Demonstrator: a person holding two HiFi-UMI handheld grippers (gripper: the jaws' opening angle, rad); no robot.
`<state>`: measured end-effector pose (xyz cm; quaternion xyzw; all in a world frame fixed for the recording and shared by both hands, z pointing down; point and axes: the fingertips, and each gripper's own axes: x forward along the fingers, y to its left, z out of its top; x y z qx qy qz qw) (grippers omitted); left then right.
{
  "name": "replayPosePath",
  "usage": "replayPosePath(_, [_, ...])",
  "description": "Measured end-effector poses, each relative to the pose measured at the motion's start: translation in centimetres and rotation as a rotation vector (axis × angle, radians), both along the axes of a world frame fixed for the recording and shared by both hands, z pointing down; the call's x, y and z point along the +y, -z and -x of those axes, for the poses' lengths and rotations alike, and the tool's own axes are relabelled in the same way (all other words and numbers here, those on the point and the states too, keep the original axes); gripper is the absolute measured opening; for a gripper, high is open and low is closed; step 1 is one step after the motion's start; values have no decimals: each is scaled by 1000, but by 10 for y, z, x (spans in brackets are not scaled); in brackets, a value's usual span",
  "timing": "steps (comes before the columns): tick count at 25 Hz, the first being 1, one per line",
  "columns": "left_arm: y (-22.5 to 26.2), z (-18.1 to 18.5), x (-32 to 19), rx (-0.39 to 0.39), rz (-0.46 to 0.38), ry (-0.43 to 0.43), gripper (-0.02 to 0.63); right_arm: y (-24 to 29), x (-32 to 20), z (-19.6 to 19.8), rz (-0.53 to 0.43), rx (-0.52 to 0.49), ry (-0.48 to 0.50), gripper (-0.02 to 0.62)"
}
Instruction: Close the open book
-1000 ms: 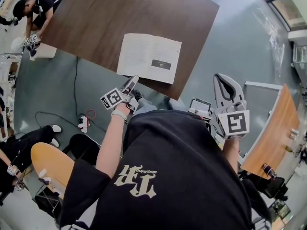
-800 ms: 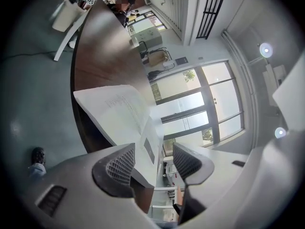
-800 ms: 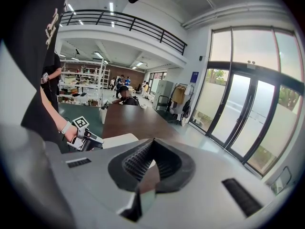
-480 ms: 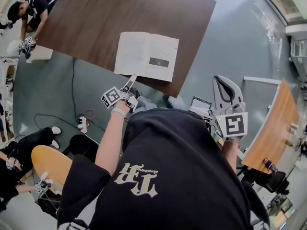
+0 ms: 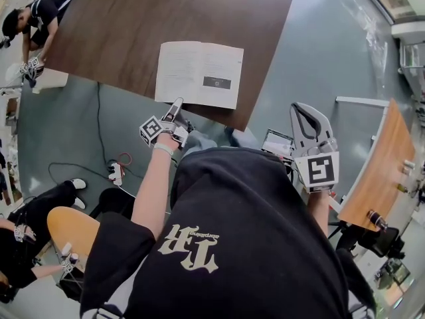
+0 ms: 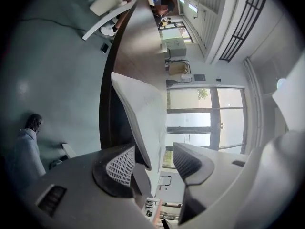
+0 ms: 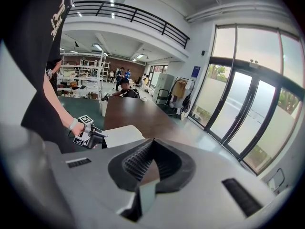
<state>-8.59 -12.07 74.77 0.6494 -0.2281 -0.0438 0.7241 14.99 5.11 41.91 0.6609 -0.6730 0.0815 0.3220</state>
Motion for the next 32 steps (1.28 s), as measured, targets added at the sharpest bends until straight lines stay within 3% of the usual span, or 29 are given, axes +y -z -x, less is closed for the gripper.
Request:
replayPosePath(7, [-15,2,-6,23,82,63,235,-5,2,1,29,19,-3,-12])
replayPosePath(12, [-23,6,-20,29,94,109,235,-10,0,3,49,30,5,-12])
replayPosePath(21, [-19,26,-60,44,37,195,234,-15,0,11,68,41,31,-12])
replayPosePath(32, [8,38,-71,111,-28,275,233,-16,4,10,76,50,46,-12])
